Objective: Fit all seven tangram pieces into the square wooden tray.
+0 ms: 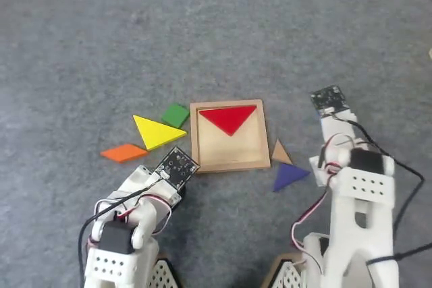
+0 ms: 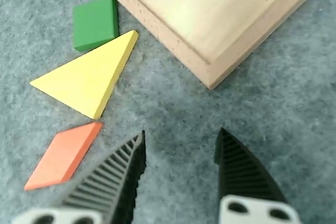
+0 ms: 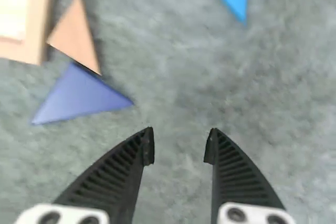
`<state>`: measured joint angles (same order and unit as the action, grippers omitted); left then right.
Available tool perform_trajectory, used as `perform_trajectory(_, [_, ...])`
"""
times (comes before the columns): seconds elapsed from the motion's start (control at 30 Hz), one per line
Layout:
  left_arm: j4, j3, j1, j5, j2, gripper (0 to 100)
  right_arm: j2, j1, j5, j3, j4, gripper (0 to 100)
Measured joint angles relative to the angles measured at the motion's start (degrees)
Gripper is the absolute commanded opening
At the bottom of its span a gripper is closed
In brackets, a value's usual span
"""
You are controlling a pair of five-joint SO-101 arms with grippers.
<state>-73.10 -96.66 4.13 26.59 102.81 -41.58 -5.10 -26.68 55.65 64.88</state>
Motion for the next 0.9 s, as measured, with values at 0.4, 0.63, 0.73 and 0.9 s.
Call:
perform_trajectory(0.4, [3.96,0.00,-7.65,2.99,0.00,21,0.00,10.37,4.57,10.64,-8.97,17.0])
perform_trajectory(0.63, [7.82,-0.26,-10.02,-4.31,0.00,21,0.00,10.73,4.57,11.34,-9.32,17.0])
perform_trajectory(0.73, [8.00,-0.26,-10.64,-4.75,0.00,21,0.00,10.73,4.57,11.34,-9.32,17.0])
perform_trajectory(0.9, [6.15,3.60,-14.68,-5.54,0.00,21,0.00,10.81,5.71,11.34,-9.32,17.0])
